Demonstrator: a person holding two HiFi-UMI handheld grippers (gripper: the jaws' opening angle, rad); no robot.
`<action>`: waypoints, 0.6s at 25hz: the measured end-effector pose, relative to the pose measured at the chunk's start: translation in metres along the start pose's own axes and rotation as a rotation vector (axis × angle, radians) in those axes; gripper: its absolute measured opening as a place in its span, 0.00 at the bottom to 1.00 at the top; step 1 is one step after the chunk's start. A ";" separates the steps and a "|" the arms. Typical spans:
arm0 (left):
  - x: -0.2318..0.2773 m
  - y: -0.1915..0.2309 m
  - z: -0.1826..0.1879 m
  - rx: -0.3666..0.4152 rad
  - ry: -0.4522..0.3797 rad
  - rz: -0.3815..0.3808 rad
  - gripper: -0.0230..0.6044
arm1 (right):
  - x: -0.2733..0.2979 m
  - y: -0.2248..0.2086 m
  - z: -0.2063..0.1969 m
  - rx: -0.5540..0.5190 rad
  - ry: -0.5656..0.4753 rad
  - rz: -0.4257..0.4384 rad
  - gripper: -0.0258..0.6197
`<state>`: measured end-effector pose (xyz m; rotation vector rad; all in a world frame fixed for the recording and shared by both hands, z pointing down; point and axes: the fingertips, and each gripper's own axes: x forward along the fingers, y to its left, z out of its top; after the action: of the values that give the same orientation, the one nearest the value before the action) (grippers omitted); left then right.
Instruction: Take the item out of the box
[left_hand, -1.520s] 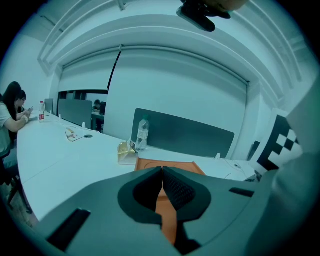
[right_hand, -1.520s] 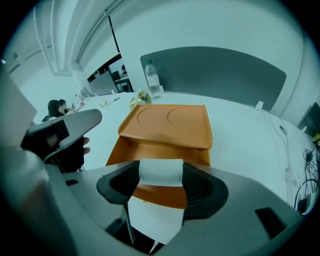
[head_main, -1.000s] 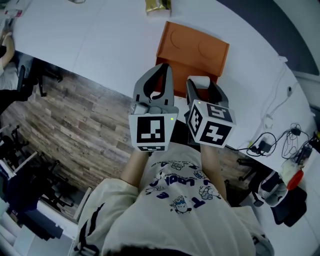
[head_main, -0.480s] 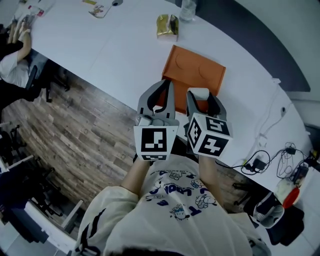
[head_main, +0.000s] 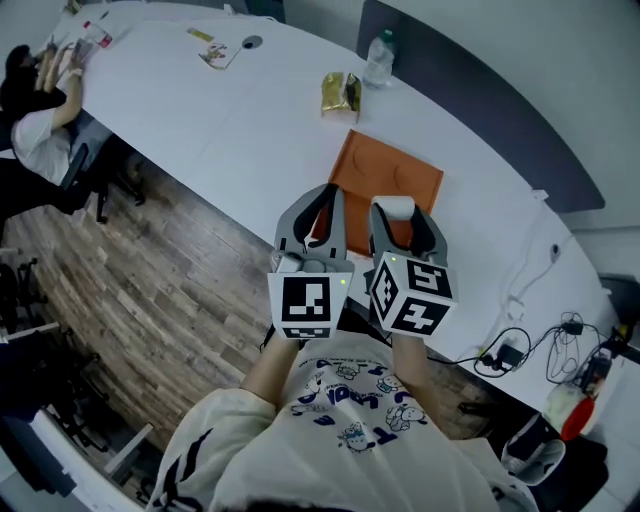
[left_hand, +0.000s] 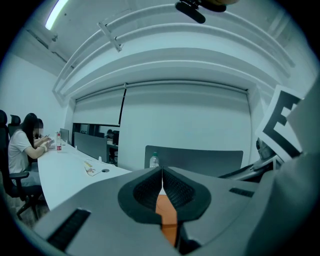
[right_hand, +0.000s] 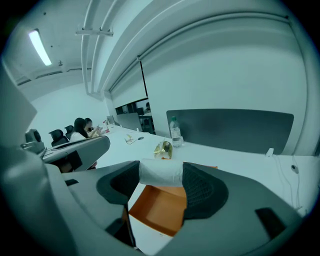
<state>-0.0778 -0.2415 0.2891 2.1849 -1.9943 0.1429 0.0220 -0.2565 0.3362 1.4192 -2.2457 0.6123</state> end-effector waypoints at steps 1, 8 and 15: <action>-0.002 0.001 0.002 0.004 -0.002 0.003 0.07 | -0.002 0.002 0.002 -0.003 -0.011 0.004 0.47; -0.015 0.005 0.015 0.006 -0.031 0.025 0.07 | -0.014 0.016 0.019 -0.030 -0.082 0.043 0.47; -0.029 0.013 0.032 0.014 -0.077 0.054 0.07 | -0.025 0.036 0.036 -0.058 -0.172 0.079 0.47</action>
<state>-0.0955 -0.2204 0.2530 2.1776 -2.1003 0.0820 -0.0043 -0.2447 0.2876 1.4089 -2.4423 0.4611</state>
